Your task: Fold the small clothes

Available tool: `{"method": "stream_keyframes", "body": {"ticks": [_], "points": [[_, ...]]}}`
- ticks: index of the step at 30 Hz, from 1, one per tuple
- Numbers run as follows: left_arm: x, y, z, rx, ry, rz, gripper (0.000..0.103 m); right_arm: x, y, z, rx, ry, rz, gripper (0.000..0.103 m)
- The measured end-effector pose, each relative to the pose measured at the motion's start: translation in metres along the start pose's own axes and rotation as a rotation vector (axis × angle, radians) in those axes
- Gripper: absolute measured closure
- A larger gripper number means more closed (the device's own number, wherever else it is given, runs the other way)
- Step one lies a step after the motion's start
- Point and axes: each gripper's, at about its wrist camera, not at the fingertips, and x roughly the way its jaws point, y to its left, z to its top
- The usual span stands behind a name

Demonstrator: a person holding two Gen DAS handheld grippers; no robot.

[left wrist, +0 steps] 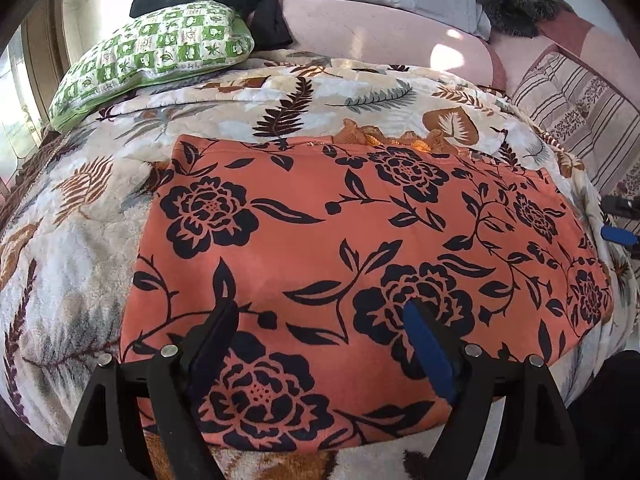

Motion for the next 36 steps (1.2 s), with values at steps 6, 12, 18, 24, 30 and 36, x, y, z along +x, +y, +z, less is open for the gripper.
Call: {"method": "stream_keyframes", "body": {"ticks": [6,12,18,24,30,36], "points": [[-0.021,0.004,-0.013,-0.013,-0.02,-0.031,0.018,0.004,0.024,-0.063,-0.006,0.083,0.194,0.03],[-0.019,0.019,-0.025,-0.054,0.015,-0.008,0.018,0.007,-0.007,-0.09,0.135,0.049,0.075,0.028],[-0.025,0.024,-0.028,-0.051,0.007,0.001,0.018,-0.007,0.018,-0.105,0.039,0.023,0.079,0.028],[-0.03,0.038,-0.029,-0.075,-0.007,0.027,0.018,-0.01,0.017,-0.109,0.023,0.012,0.062,0.028],[-0.051,0.066,-0.03,-0.154,-0.053,0.043,0.018,-0.018,0.023,-0.105,0.004,-0.028,0.087,0.028],[-0.062,0.097,-0.04,-0.224,-0.048,0.088,0.018,-0.014,0.031,-0.098,0.017,-0.028,0.173,0.028]]}}
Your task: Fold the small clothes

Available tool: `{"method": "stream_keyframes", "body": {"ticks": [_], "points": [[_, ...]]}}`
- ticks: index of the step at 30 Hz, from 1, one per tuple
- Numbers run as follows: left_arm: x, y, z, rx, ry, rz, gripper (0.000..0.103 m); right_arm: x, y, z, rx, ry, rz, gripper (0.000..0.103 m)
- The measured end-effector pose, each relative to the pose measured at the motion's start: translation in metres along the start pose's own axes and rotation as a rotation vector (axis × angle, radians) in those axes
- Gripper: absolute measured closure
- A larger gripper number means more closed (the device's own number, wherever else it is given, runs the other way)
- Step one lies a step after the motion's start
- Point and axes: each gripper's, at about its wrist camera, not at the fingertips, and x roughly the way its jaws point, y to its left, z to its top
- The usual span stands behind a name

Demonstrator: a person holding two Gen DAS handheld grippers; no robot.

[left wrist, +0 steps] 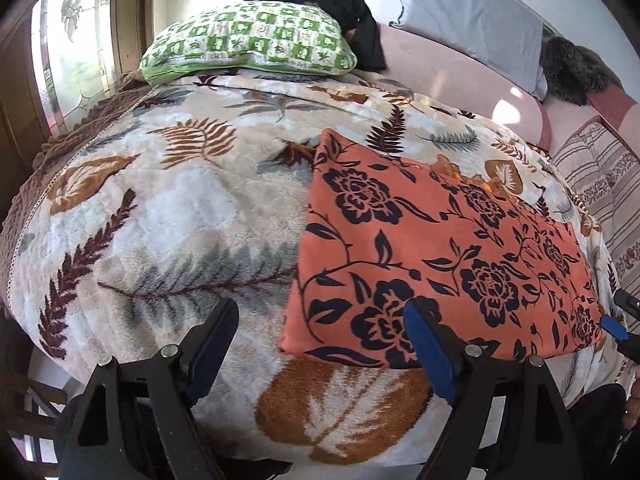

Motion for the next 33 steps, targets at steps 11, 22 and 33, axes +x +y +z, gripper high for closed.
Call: {"method": "stream_keyframes", "body": {"ticks": [11,22,33], "points": [[0.027,0.024,-0.005,-0.145,0.114,-0.086,0.019,0.052,-0.043,0.003,0.159,0.095,0.068,0.028],[0.042,0.018,-0.008,-0.045,0.183,0.006,0.079,0.053,-0.042,-0.001,0.104,0.072,0.085,0.025],[0.002,-0.039,0.045,0.116,-0.026,0.013,0.043,0.036,-0.008,0.03,0.006,0.082,0.114,0.025]]}}
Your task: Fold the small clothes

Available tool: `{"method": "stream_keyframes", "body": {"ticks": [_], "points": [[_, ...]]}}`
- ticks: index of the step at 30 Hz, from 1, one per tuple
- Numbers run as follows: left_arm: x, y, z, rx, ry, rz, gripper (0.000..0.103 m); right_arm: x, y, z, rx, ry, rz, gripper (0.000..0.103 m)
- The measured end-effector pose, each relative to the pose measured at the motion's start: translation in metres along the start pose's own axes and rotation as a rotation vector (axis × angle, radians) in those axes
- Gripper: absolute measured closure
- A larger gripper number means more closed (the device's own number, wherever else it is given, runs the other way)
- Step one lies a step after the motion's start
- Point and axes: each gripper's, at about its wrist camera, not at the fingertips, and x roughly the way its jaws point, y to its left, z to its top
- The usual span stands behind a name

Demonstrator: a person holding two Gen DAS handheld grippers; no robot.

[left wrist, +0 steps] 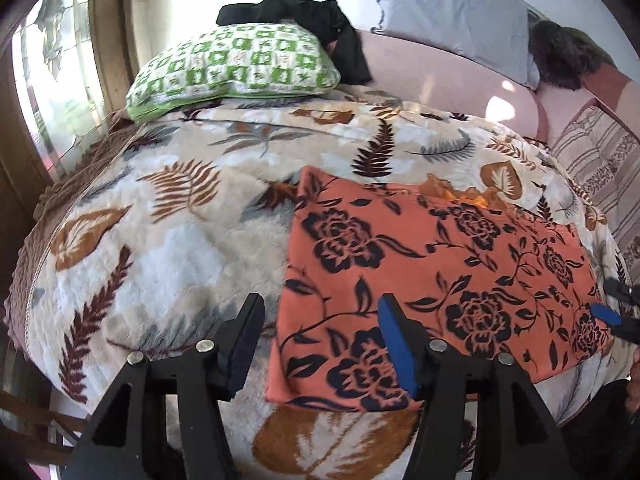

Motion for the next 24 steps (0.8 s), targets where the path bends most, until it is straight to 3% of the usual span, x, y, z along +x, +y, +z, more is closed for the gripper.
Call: {"method": "stream_keyframes", "body": {"ticks": [3,8,10,12,15,17,20,21,23,24], "points": [[0.018,-0.024,0.006,0.043,0.022,-0.031,0.043,0.008,0.009,0.036,0.002,0.02,0.031,0.025],[0.058,-0.044,0.0,0.074,0.11,-0.059,0.042,0.061,-0.005,0.093,0.091,0.158,0.083,0.025],[0.081,-0.042,-0.004,0.074,0.168,-0.02,0.042,0.081,-0.022,0.114,0.145,0.167,0.044,0.025],[0.087,-0.038,-0.004,0.056,0.16,-0.039,0.039,0.101,-0.045,0.137,0.179,0.171,-0.028,0.025],[0.085,-0.038,-0.002,0.068,0.163,-0.043,0.037,0.096,-0.071,0.161,0.334,0.091,0.004,0.025],[0.085,-0.037,-0.003,0.069,0.161,-0.05,0.037,0.083,-0.064,0.168,0.302,0.042,-0.049,0.025],[0.084,-0.038,-0.005,0.073,0.151,-0.044,0.036,0.082,-0.063,0.166,0.233,0.049,-0.082,0.024],[0.084,-0.04,-0.004,0.083,0.154,-0.037,0.036,0.084,-0.072,0.164,0.253,0.06,-0.096,0.025],[0.079,-0.04,-0.004,0.087,0.161,-0.036,0.036,0.071,-0.08,0.16,0.328,0.007,-0.048,0.025],[0.075,-0.039,-0.003,0.081,0.158,-0.04,0.036,0.061,-0.077,0.158,0.332,-0.02,-0.071,0.024]]}}
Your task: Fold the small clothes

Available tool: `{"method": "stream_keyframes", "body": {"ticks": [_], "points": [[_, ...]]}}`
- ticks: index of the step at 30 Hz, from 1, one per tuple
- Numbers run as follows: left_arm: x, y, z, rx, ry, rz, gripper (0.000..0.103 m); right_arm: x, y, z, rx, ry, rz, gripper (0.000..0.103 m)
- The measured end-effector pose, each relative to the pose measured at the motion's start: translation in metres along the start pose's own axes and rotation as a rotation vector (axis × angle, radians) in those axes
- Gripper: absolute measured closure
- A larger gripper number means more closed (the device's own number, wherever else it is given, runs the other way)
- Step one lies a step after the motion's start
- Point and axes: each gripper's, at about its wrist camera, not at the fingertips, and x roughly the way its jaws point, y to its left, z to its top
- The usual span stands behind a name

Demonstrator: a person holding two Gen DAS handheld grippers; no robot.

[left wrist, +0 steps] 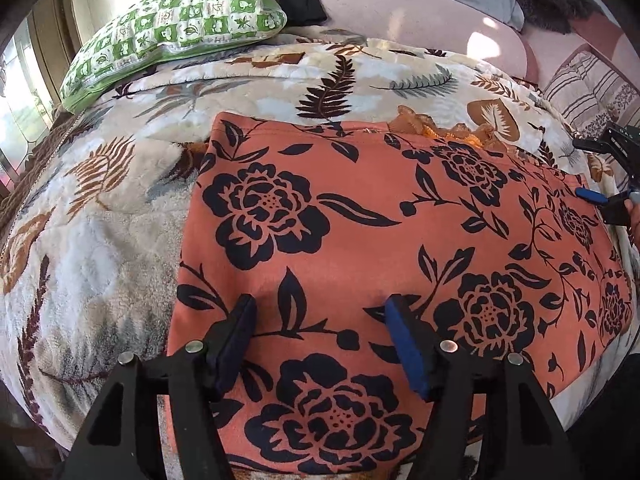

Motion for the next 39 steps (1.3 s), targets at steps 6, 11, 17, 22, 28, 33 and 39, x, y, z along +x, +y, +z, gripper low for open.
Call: {"method": "stream_keyframes", "body": {"ticks": [6,11,17,22,28,33,39], "points": [[-0.032,0.01,-0.01,-0.027,-0.062,0.004,0.032,-0.057,0.024,-0.061,-0.193,-0.01,0.021,0.024],[-0.042,0.015,-0.028,-0.039,-0.06,0.0,0.032,-0.087,0.0,-0.135,-0.191,0.022,0.067,0.024],[-0.048,0.018,-0.04,-0.052,-0.067,-0.023,0.032,-0.096,-0.018,-0.178,-0.162,0.029,0.084,0.024],[-0.06,0.024,-0.043,-0.063,-0.074,-0.009,0.032,-0.095,-0.007,-0.181,-0.139,0.024,0.098,0.024],[-0.085,0.033,-0.053,-0.123,-0.11,0.009,0.031,-0.062,0.07,-0.186,-0.359,0.101,0.168,0.023],[-0.08,0.03,-0.06,-0.115,-0.102,-0.02,0.027,-0.055,0.055,-0.218,-0.341,0.115,0.103,0.023],[-0.075,0.012,-0.048,-0.102,-0.108,-0.058,0.027,-0.08,0.02,-0.231,-0.284,0.042,0.077,0.023]]}}
